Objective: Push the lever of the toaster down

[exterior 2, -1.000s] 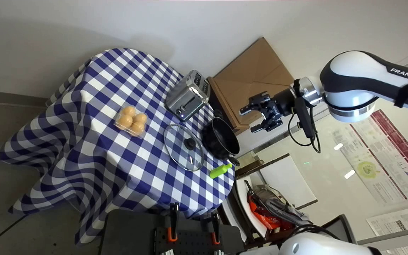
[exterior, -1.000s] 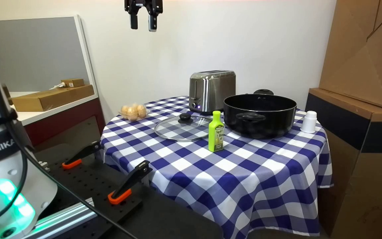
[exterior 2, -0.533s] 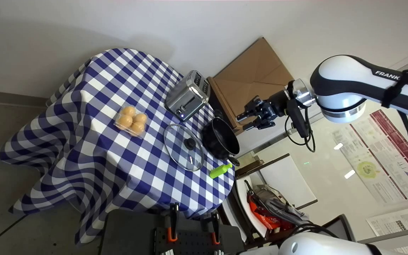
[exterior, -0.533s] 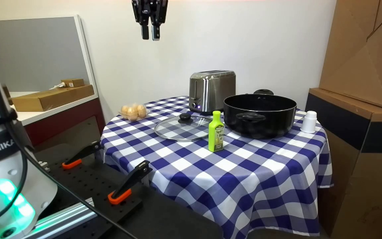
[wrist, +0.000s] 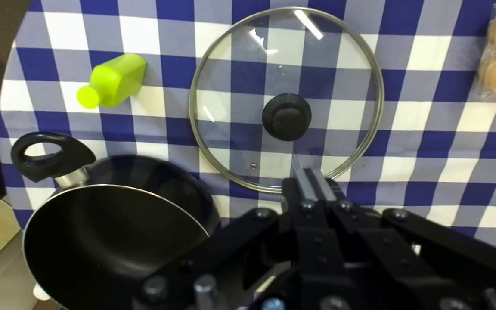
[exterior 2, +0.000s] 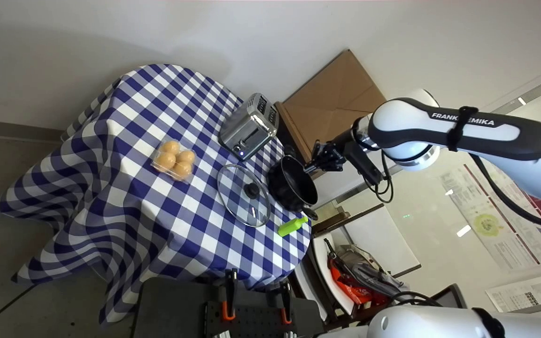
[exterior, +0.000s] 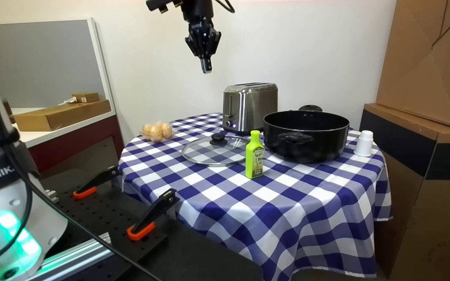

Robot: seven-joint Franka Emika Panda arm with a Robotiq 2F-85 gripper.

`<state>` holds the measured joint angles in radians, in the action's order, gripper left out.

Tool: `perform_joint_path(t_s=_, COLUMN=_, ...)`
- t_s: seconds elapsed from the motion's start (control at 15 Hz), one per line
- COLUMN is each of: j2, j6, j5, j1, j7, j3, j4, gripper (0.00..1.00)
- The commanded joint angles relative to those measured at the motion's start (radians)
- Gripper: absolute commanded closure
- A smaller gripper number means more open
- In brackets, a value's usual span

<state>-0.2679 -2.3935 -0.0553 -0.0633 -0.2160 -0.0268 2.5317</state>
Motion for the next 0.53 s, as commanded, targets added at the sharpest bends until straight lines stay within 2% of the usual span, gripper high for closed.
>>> perform_joint_path(t_s=0.0, j2=0.133, j6=-0.069, j5=-0.079, j1=-0.008, j7=-0.092, j3=-0.032, j4=-0.047, gripper=1.0)
perform_joint_path(t_s=0.47, j2=0.35, j6=-0.131, j5=-0.213, j1=0.052, j7=-0.185, j3=-0.041, j4=-0.181, gripper=1.0)
